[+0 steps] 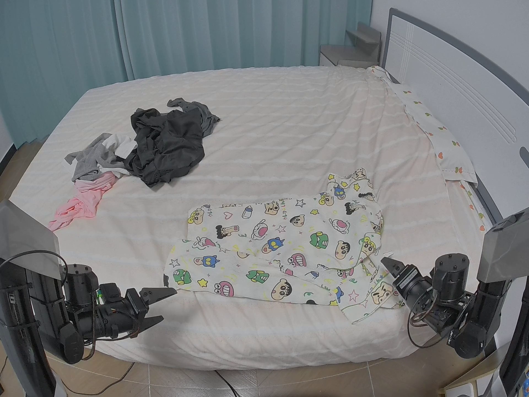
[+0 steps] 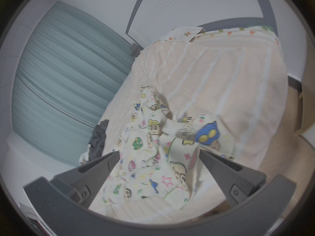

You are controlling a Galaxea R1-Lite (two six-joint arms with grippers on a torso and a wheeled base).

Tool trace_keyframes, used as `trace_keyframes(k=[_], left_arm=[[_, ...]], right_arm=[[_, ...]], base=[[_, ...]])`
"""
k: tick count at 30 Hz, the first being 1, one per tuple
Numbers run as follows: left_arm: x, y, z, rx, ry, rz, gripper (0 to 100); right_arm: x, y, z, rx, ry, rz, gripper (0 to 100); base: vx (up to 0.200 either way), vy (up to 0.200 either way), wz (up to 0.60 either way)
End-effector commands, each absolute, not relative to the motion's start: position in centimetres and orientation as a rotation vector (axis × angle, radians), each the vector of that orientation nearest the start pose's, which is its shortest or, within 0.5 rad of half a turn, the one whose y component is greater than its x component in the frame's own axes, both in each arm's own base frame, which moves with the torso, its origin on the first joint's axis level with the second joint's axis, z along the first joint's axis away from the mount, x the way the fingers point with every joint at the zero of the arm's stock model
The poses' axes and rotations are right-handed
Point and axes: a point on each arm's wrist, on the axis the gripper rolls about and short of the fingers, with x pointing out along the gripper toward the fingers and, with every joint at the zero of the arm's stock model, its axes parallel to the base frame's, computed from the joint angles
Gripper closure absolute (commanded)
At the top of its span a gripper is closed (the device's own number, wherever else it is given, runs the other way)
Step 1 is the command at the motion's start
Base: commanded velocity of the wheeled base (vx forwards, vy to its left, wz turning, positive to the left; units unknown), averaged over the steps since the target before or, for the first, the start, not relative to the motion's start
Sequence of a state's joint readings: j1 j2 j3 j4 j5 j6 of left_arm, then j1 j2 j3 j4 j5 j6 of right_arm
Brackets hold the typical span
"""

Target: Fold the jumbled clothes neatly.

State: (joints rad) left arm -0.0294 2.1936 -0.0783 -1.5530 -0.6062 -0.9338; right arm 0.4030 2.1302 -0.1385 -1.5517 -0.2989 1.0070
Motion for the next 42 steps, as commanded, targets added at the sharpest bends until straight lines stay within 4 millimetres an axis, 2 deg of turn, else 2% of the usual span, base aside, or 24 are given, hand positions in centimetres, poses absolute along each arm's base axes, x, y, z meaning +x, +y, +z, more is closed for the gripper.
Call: trace_keyframes(k=[1, 5, 7, 12, 15, 17, 19, 22, 24, 26, 27, 30, 32, 38, 42], left_arm=[[23.3, -2.0, 0.4, -1.037, 0.791, -0.328, 0], [23.3, -2.0, 0.4, -1.037, 0.791, -0.328, 0], [23.3, -2.0, 0.4, -1.038, 0.791, -0.33, 0], [23.3, -2.0, 0.4, -1.037, 0.791, -0.328, 0], [23.3, -2.0, 0.4, -1.037, 0.791, -0.328, 0], [23.3, -2.0, 0.4, -1.038, 0.791, -0.33, 0], [23.3, -2.0, 0.4, -1.037, 0.792, -0.33, 0], [23.3, -2.0, 0.4, -1.038, 0.791, -0.33, 0], [23.3, -2.0, 0.4, -1.038, 0.791, -0.33, 0], [23.3, -2.0, 0.4, -1.038, 0.791, -0.33, 0], [23.3, -2.0, 0.4, -1.037, 0.791, -0.328, 0], [23.3, -2.0, 0.4, -1.037, 0.791, -0.328, 0], [23.3, -2.0, 0.4, -1.037, 0.791, -0.328, 0], [23.2, -2.0, 0.4, -1.038, 0.792, -0.327, 0], [23.2, -2.0, 0.4, -1.038, 0.792, -0.327, 0]], right_arm=[[22.1, 8.8, 1.9, 0.809, 0.441, -0.132, 0], [21.5, 8.6, 1.8, 0.781, 0.46, -0.137, 0], [21.5, 8.8, 2.4, 0.768, 0.44, -0.106, 0], [21.4, 10.2, 4.9, 0.761, 0.368, 0.034, 0], [21.2, 11.5, 5.2, 0.756, 0.402, 0.141, 0], [21.2, 11.5, 5.1, 0.756, 0.404, 0.145, 0], [22.3, 12.4, 3.7, 0.751, 0.469, 0.198, 0], [23.5, 12.6, 2.2, 0.744, 0.511, 0.2, 0], [24.3, 12.4, 1.0, 0.719, 0.536, 0.178, 0], [26.5, 11.2, -1.3, 0.667, 0.534, 0.111, 0], [27.1, 10.7, -1.8, 0.662, 0.528, 0.092, 0], [28.6, 9.6, -1.9, 0.683, 0.485, 0.053, 0], [28.9, 9.0, -1.9, 0.688, 0.476, 0.034, 0], [28.6, 7.5, -2.6, 0.697, 0.497, -0.027, 0], [28.2, 7.4, -1.7, 0.733, 0.484, -0.029, 0]], base=[[0.0, 0.0, 0.0], [0.0, 0.0, 0.0], [0.0, 0.0, 0.0], [0.0, 0.0, 0.0], [0.0, 0.0, 0.0], [0.0, 0.0, 0.0], [0.0, 0.0, 0.0], [0.0, 0.0, 0.0], [0.0, 0.0, 0.0], [0.0, 0.0, 0.0], [0.0, 0.0, 0.0], [0.0, 0.0, 0.0], [0.0, 0.0, 0.0], [0.0, 0.0, 0.0], [0.0, 0.0, 0.0]])
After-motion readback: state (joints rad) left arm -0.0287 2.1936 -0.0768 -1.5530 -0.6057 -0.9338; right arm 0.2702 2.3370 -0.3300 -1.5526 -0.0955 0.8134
